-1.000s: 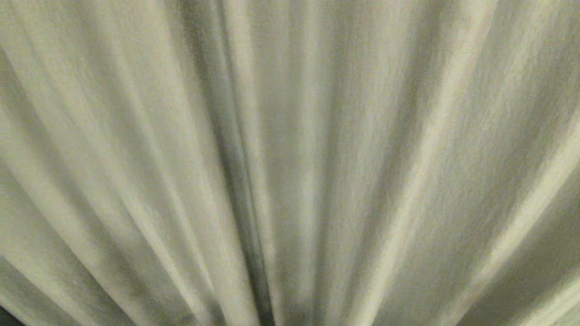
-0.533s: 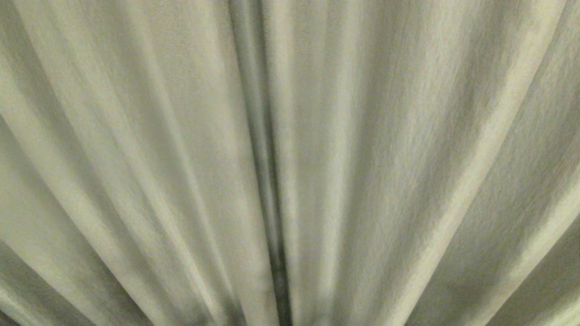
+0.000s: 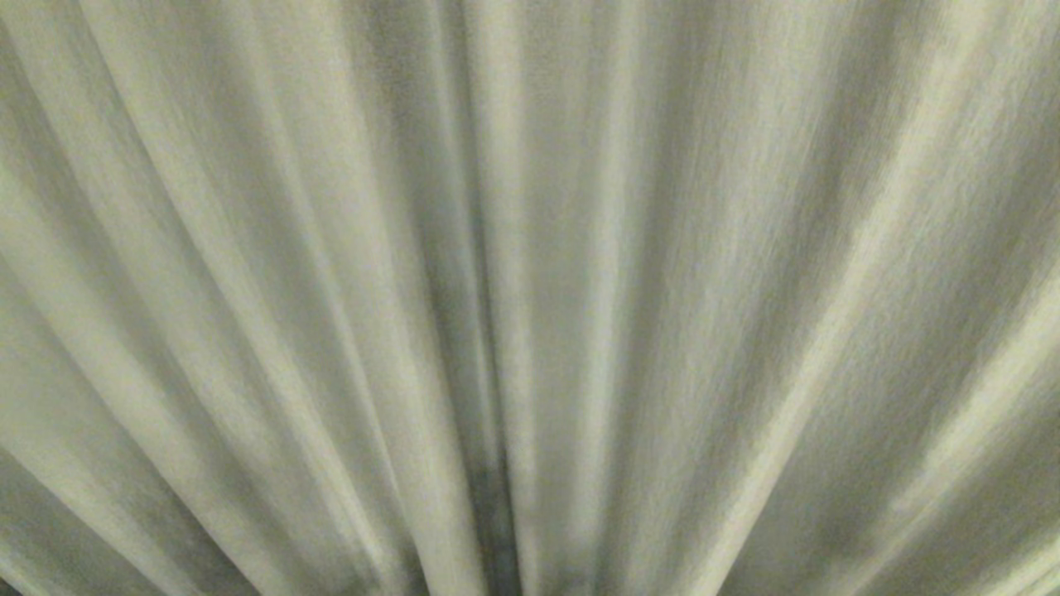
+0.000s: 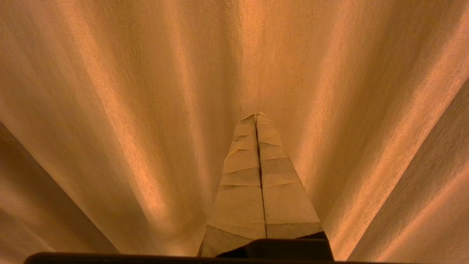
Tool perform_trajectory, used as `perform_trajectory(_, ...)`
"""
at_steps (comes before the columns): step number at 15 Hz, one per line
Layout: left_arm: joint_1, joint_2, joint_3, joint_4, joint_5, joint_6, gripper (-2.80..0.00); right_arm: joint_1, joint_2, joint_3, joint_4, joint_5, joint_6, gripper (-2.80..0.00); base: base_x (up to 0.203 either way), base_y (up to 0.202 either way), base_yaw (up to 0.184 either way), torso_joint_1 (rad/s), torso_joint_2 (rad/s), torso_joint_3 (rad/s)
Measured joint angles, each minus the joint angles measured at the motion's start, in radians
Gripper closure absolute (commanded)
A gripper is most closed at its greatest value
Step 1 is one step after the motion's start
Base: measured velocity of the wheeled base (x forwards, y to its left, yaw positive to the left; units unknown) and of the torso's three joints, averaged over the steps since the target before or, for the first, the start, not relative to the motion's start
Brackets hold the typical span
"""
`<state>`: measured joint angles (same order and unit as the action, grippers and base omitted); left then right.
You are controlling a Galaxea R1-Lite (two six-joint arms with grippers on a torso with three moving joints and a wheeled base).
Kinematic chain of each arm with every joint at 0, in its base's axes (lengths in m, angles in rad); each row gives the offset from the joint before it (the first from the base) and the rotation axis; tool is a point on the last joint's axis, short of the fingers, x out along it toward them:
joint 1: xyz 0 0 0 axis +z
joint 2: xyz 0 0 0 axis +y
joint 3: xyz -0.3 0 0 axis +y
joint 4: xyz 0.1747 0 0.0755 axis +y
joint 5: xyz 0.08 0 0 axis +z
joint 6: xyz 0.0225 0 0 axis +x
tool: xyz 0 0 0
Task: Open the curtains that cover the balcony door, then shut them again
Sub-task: Close the outer curtains on both sides
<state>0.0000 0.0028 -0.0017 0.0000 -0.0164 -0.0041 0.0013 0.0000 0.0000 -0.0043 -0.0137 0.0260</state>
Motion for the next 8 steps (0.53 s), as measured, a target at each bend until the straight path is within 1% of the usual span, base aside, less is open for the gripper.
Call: perform_trajectory(8, 0.0, 0.0, 0.0, 0.0, -0.001, 0.001, 0.0, 0.001, 0.0, 0.0, 0.001, 0.0, 0.001, 0.0, 0.0, 0.0, 0.0, 0.0, 0.0, 0.0)
